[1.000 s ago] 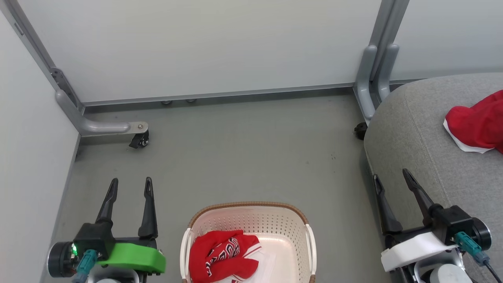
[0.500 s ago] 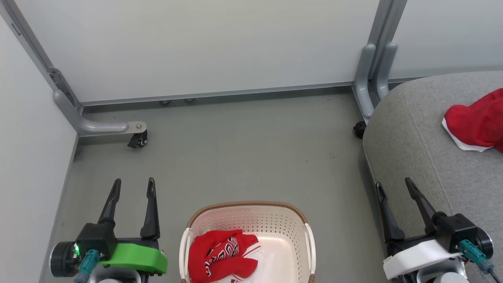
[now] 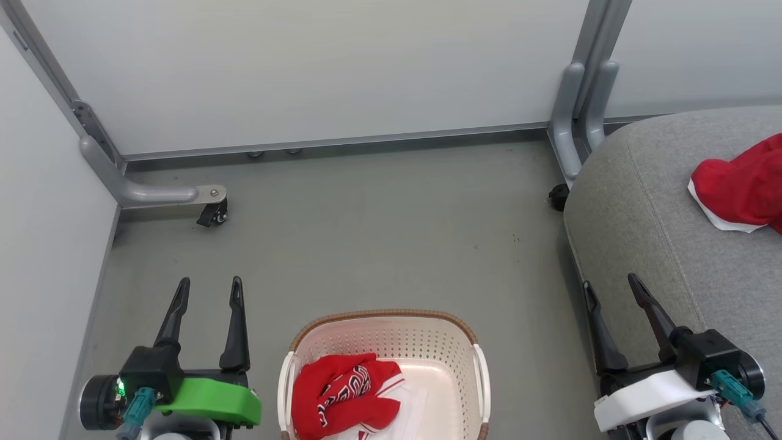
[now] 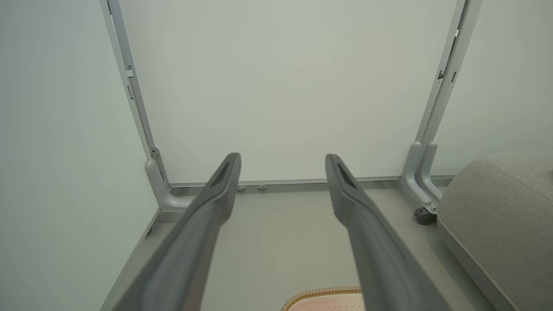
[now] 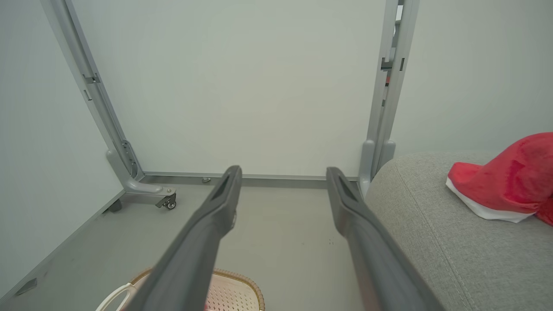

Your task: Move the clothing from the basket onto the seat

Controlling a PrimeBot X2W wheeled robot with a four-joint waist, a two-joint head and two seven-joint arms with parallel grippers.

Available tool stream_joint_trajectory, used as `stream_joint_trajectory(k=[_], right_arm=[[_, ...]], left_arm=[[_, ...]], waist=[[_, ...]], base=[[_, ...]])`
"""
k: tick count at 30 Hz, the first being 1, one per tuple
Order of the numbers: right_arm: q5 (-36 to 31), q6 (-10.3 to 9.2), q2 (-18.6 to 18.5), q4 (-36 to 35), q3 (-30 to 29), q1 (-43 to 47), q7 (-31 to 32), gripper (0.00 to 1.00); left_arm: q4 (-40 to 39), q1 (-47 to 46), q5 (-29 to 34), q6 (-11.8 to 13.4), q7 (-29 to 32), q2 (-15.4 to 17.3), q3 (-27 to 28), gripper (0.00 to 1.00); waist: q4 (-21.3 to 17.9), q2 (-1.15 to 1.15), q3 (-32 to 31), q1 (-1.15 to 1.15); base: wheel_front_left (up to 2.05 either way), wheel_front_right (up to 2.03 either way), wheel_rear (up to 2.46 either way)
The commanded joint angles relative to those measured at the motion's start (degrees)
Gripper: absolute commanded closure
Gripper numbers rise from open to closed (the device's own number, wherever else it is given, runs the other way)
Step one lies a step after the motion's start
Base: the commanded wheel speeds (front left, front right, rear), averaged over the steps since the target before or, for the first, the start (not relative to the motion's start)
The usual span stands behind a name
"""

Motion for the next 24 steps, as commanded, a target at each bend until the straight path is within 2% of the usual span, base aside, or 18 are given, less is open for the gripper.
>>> stream_joint_trajectory(k=[1, 13, 24], right_arm=[[-0.2, -0.06, -0.1, 0.1, 0.1, -0.4, 0.0, 0.00], [-0.9, -0.06, -0.1, -0.5, 2.1, -4.0, 0.0, 0.00], [-1.5, -0.06, -0.1, -2.2, 5.6, -11.4, 0.0, 0.00]], left_arm=[[0.0, -0.7, -0.4, 0.0, 0.0, 0.0, 0.2, 0.00], [2.5, -5.4, 2.5, -2.1, 0.0, 0.2, -2.4, 0.00], [10.4, -14.9, 4.8, -3.2, 0.0, 2.7, -10.5, 0.00]], waist=[[-0.2, 0.60, 0.1, 0.00], [-2.5, 0.60, 3.7, 0.00], [-6.8, 0.60, 13.2, 0.00]], base=[[0.00, 0.00, 0.00], [0.00, 0.00, 0.00], [0.00, 0.00, 0.00]])
